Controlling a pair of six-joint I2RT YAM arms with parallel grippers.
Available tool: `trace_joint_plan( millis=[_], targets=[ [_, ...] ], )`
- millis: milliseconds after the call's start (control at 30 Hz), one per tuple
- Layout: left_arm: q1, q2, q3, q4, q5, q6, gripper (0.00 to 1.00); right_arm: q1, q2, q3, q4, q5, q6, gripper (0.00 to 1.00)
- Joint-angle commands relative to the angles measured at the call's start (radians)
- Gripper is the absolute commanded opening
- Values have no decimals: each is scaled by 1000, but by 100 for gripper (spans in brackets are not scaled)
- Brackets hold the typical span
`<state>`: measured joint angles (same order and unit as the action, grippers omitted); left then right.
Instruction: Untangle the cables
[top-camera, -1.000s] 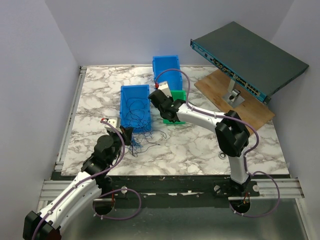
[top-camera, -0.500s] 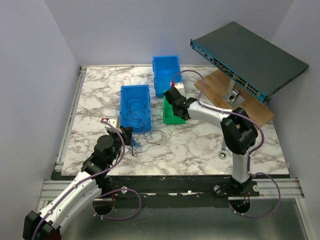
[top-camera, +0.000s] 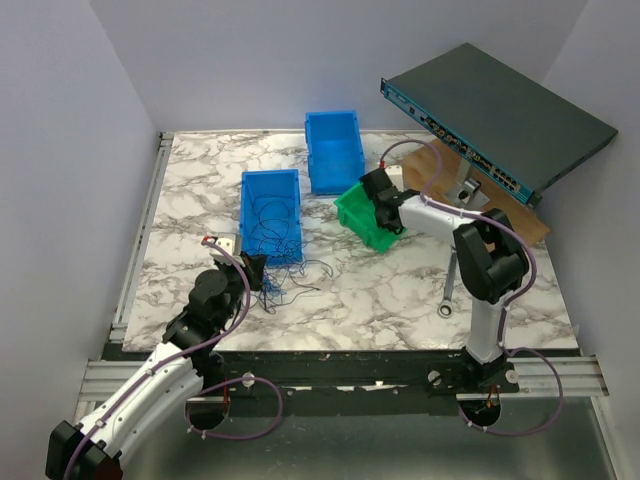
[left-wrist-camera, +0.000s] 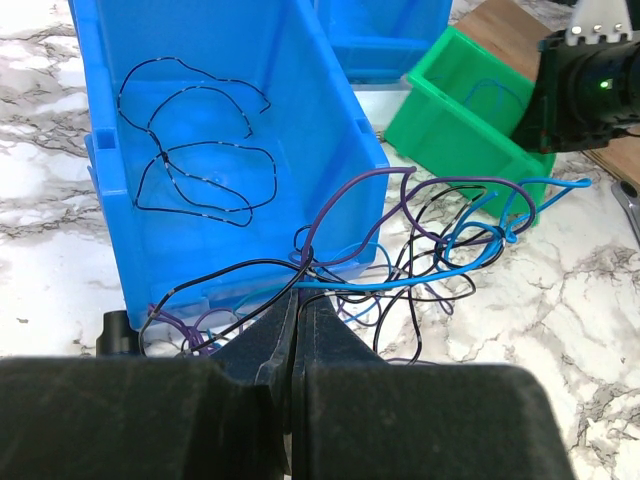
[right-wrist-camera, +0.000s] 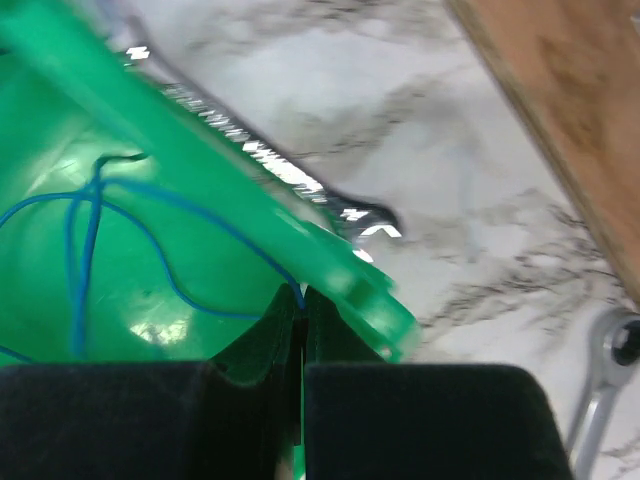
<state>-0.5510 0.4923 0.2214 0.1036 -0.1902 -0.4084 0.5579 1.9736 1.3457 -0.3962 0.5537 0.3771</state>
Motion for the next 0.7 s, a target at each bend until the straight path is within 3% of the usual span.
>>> trace_joint_plan(
  millis=[0, 67, 167, 300, 667],
  targets=[
    [0, 0, 20, 21, 1, 11, 0, -36, -74, -41, 2, -26, -5, 3],
    [0, 0, 19, 23, 1, 11, 0, -36, -74, -32, 3, -69, -14, 10],
    [0, 4, 21, 24, 0, 11, 0, -36, -84, -14, 3, -129, -21, 32],
    [0, 6, 20, 23, -1, 11, 0, -36, -123, -6, 11, -228, -30, 52],
    [0, 8, 22, 22, 1, 12, 0, -36, -185, -2, -2, -287, -42, 71]
  ],
)
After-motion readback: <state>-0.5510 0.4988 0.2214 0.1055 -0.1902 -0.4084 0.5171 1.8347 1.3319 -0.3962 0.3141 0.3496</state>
